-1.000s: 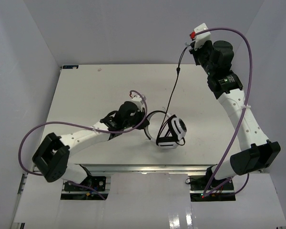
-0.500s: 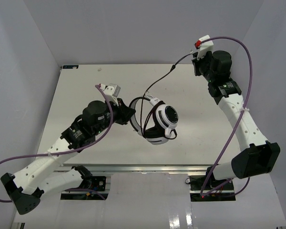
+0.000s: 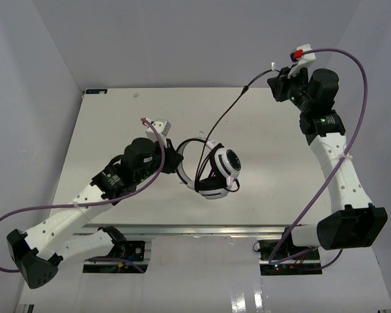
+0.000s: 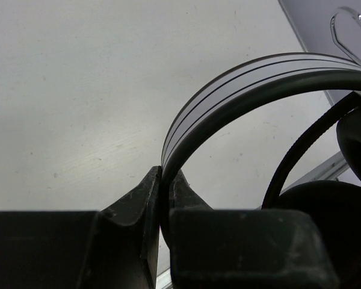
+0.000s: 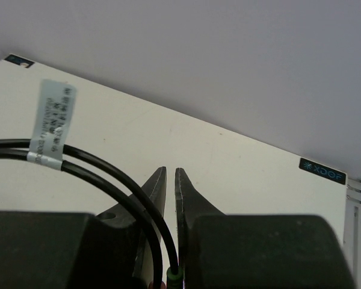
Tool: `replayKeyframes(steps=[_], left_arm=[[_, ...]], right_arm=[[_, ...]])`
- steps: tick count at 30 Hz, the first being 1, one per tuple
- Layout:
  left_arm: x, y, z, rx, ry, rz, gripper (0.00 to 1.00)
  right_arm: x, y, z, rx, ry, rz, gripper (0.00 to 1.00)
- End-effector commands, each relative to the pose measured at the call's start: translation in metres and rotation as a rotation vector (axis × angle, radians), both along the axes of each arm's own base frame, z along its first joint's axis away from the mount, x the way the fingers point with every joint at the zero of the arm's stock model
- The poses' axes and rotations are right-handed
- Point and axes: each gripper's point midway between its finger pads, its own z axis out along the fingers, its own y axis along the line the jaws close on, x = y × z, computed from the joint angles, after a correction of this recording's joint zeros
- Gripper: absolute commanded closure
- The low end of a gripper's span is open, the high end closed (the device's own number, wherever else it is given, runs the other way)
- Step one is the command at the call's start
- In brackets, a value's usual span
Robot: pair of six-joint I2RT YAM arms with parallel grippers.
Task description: Wrap the headphones
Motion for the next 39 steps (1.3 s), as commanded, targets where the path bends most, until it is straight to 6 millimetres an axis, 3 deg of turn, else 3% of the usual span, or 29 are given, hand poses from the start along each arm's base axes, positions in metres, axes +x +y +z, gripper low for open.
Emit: replayKeyframes(steps=[1, 6, 11, 15, 21, 27, 33, 37, 39], left_arm=[[-0.001, -0.018, -0.019, -0.027, 0.050, -0.053, 1.00], [-0.004, -0.027, -0.044, -0.013, 0.108, -0.088, 1.00], [-0.003, -0.024, -0.036, -0.025, 0.085, -0.076, 1.00], [-0.008, -0.014, -0.003, -0.059, 0.027, -0.064, 1.00], [-0.022, 0.012, 0.060, -0.134, -0.074, -0.024, 1.00], [-0.031, 0.008, 0.108, -0.265, -0.108, -0.048, 1.00], [-0.015, 0.001, 0.161, -0.406, -0.189, -0.003, 1.00], [0.010, -0.003, 0.182, -0.497, -0.221, 0.097, 1.00], [0.024, -0.005, 0.180, -0.535, -0.214, 0.154, 1.00]], right_arm=[[-0.013, 0.019, 0.053, 0.101, -0.111, 0.120, 0.92], [-0.011, 0.020, 0.054, 0.108, -0.108, 0.123, 0.92], [-0.007, 0.011, 0.030, 0.083, -0.076, 0.072, 0.92], [-0.005, 0.012, 0.012, 0.079, -0.045, 0.070, 0.92], [0.002, 0.015, -0.007, 0.072, -0.002, 0.081, 0.92], [-0.005, 0.047, -0.047, 0.057, 0.081, 0.189, 0.92], [-0.023, 0.086, -0.104, 0.020, 0.197, 0.296, 0.92], [-0.039, 0.100, -0.137, 0.014, 0.262, 0.356, 0.92], [-0.048, 0.106, -0.147, 0.013, 0.280, 0.385, 0.92]])
